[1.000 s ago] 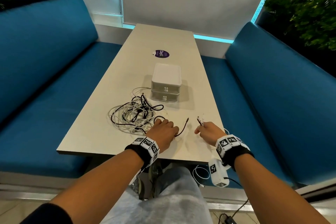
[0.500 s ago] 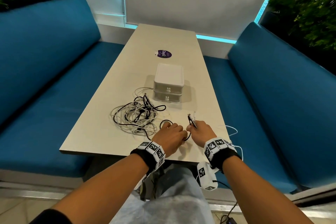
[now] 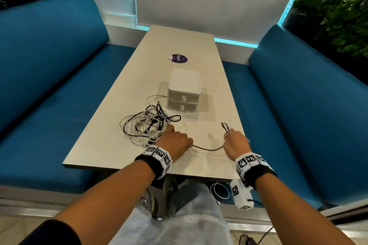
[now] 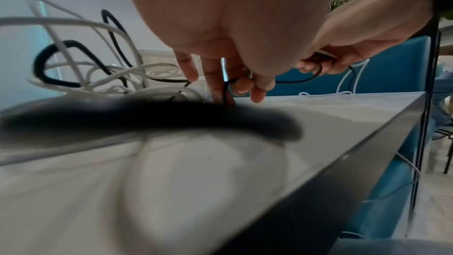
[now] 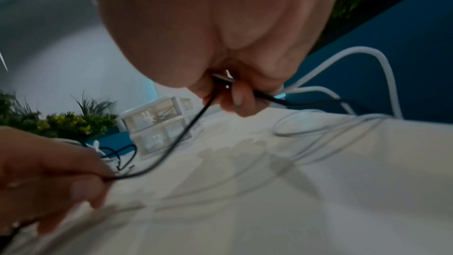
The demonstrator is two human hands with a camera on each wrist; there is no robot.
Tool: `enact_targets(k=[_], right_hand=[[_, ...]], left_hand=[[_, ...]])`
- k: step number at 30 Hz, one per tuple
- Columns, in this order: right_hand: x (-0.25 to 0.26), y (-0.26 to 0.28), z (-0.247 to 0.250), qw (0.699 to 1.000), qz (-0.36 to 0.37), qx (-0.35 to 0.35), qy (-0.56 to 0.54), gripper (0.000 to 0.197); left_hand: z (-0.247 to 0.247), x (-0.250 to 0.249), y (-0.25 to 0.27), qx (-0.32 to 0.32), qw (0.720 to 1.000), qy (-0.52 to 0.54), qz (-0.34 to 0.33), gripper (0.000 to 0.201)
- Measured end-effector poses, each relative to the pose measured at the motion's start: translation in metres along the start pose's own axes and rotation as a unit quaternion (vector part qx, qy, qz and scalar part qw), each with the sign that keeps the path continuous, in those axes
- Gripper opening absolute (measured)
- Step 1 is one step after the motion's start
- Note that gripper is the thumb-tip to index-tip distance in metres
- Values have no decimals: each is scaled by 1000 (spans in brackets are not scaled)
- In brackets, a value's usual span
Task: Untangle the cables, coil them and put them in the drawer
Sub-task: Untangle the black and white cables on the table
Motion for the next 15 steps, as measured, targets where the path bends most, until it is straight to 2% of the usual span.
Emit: enact_targets(k=[3,7,12,15], right_hand=[[25,4,-13,995,43,26,-83,25],[60,20,-35,978,92,110,-151,22],[67,25,-54,980,113,153,-63,19],[65,24,-58,977,144,151,38,28]], left_hand=[[-3,-17,-3,20,1000,1,-5,17],[-7,-29,-5,34,999,-19,0,18],[-11,-14,-1,29,998,43,40,25],[-15,-3,0,23,995,84,42,24]])
Point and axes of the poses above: each hand's wrist, its own y-axis away from the middle knuckle, its own z-axis out of the back of the hand, x = y × z, the point moved 8 cm from there along -y, towards the middle knuckle, and after that the axes turned 2 degrees about z, right-handed, at the moved point
